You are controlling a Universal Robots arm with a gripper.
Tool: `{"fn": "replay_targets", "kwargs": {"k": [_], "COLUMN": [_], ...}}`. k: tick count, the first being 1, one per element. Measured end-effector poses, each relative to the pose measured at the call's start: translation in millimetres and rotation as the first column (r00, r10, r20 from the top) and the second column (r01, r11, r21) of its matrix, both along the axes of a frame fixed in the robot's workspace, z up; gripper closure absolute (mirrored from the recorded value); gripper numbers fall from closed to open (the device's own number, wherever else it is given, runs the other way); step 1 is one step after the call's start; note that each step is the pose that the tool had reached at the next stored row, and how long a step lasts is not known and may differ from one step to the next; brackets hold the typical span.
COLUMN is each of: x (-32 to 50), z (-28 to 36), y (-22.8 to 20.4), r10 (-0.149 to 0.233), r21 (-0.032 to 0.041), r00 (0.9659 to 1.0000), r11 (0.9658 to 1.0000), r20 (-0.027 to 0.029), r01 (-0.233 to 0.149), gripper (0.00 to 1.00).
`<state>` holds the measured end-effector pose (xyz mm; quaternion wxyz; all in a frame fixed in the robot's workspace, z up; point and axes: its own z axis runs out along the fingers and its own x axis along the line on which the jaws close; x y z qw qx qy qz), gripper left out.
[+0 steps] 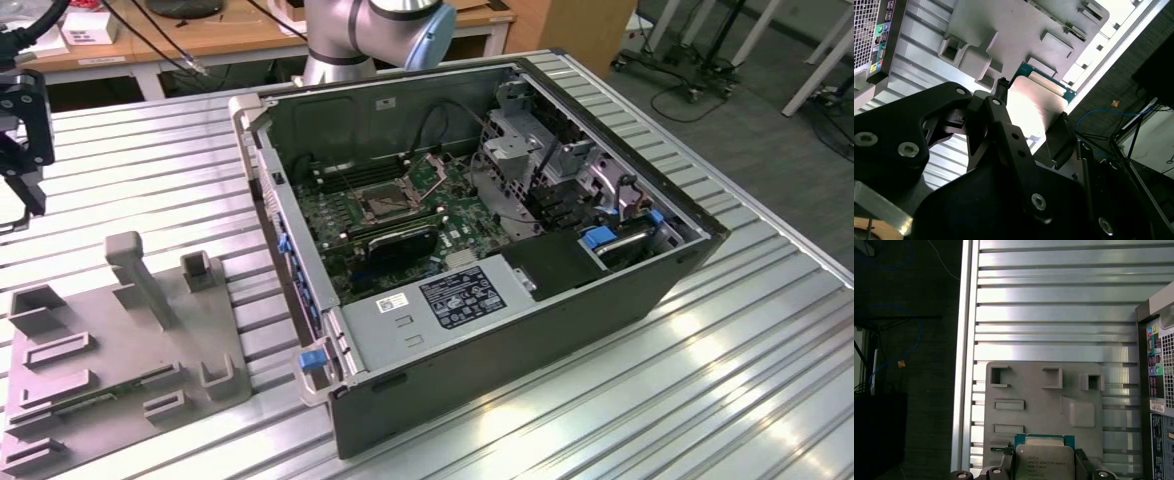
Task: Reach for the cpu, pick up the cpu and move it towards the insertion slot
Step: 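Pick up the cpu and move it towards the insertion slot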
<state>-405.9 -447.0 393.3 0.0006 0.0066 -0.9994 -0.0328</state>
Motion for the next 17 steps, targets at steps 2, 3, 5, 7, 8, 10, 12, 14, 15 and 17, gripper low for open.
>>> {"fn": "replay_targets", "kwargs": {"k": [2, 3, 5, 7, 8, 10, 12, 14, 15, 17], "x": [1.7, 3.6, 3.9, 4.4, 4.8, 5.3, 5.9, 6.6, 6.8, 7.0], "z": [0.0, -0.1, 0.0, 0.0, 0.0, 0.0, -0.1, 0.0, -0.1, 0.0], "y": [0.0, 0.0, 0.0, 0.0, 0.0, 0.0, 0.0, 0.0, 0.0, 0.0], "r10": [0.0, 0.0, 0.0, 0.0, 0.0, 0.0, 0.0, 0.0, 0.0, 0.0], "r21": [0.0022, 0.0034, 0.0034, 0.0034, 0.0034, 0.0035, 0.0036, 0.0036, 0.0036, 0.0035], "r00": [1.0, 1.0, 1.0, 1.0, 1.0, 1.0, 1.0, 1.0, 1.0, 1.0], "r11": [1.0, 1.0, 1.0, 1.0, 1.0, 1.0, 1.0, 1.0, 1.0, 1.0], "r20": [-0.0001, 0.0, -0.0001, -0.0001, -0.0001, -0.0001, 0.0, -0.0001, 0.0, -0.0001], "r01": [0.0, 0.0, 0.0, 0.0, 0.0, 0.0, 0.0, 0.0, 0.0, 0.0], "gripper": [0.45, 0.45, 0.45, 0.45, 0.45, 0.45, 0.45, 0.45, 0.45, 0.45]}}
